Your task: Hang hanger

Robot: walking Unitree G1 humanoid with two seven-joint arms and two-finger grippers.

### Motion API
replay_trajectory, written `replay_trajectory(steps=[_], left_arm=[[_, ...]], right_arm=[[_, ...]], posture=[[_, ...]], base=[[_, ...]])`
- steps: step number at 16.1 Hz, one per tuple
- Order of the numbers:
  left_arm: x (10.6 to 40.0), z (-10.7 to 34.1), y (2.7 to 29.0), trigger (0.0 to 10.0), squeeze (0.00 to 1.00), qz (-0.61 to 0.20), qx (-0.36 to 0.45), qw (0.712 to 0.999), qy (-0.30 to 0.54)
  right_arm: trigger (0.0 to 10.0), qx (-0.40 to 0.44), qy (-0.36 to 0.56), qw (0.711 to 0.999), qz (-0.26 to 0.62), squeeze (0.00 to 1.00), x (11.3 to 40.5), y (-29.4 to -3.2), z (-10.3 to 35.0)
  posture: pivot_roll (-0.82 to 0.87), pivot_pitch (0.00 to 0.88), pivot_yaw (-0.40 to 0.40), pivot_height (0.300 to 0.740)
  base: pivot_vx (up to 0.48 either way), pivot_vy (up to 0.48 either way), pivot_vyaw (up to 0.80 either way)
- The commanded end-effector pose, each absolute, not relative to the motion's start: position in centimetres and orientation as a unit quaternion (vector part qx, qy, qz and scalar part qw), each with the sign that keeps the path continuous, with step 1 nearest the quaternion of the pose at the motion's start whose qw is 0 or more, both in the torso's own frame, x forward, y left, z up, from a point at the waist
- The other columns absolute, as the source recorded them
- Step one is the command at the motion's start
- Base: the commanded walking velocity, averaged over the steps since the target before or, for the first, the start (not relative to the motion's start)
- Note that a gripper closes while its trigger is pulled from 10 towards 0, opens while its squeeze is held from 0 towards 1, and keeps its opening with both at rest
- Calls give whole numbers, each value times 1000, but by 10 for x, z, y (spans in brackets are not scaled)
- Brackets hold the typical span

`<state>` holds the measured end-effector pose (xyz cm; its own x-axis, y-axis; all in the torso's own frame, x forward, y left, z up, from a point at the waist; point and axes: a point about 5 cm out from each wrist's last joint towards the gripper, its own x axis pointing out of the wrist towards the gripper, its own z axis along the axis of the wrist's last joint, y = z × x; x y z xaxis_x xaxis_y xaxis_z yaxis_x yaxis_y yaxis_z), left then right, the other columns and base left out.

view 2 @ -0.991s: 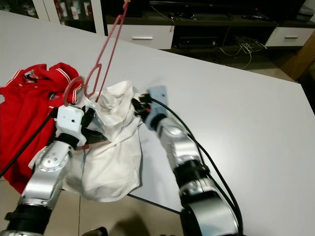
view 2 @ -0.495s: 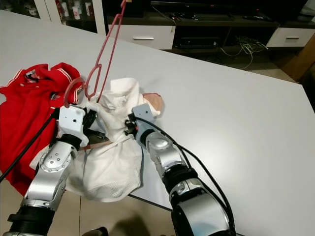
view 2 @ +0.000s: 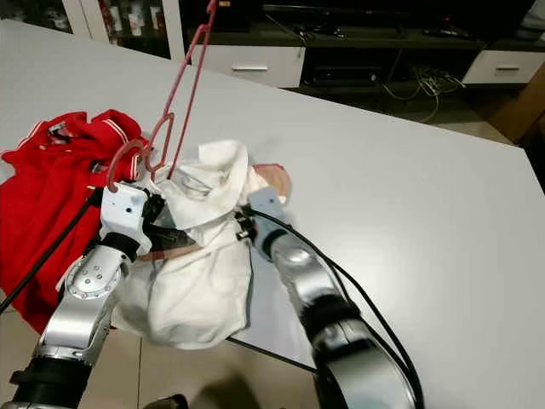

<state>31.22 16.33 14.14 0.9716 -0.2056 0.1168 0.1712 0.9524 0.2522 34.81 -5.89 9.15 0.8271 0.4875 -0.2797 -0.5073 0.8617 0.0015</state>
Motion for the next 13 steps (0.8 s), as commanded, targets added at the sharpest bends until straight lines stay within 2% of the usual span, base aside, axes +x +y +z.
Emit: replay_trajectory(steps=[1, 4, 6, 8, 10, 11, 13], left_arm=[[309, 113, 168, 0, 0, -94, 122, 988, 1], [313, 116, 165, 0, 0, -106, 126, 986, -3], [314, 117, 160, 0, 0, -119, 129, 984, -8], [313, 116, 159, 0, 0, -122, 129, 984, -7], [312, 114, 160, 0, 0, -124, 131, 983, -6], [309, 112, 160, 0, 0, -127, 135, 983, -4], [307, 110, 160, 0, 0, -127, 135, 983, -3]], right_arm=[[10000, -22, 204, 945, 256, 0, 336, -76, 67], [10000, 20, 216, 927, 307, 0, 324, -79, 76], [10000, 70, 202, 897, 386, 0, 309, -76, 99], [10000, 102, 170, 897, 395, 0, 313, -83, 123], [10000, 140, 150, 913, 352, 0, 329, -99, 142], [10000, 169, 126, 940, 267, 0, 347, -122, 155], [10000, 204, 117, 952, 198, 0, 357, -135, 156]], posture=[[89, 116, -74, 740], [79, 111, -71, 740], [78, 105, -71, 740], [83, 106, -73, 740], [88, 110, -78, 740], [92, 114, -82, 740], [96, 118, -87, 740]], base=[[0, 0, 0], [0, 0, 0], [0, 0, 0], [0, 0, 0], [0, 0, 0], [0, 0, 0], [0, 0, 0]])
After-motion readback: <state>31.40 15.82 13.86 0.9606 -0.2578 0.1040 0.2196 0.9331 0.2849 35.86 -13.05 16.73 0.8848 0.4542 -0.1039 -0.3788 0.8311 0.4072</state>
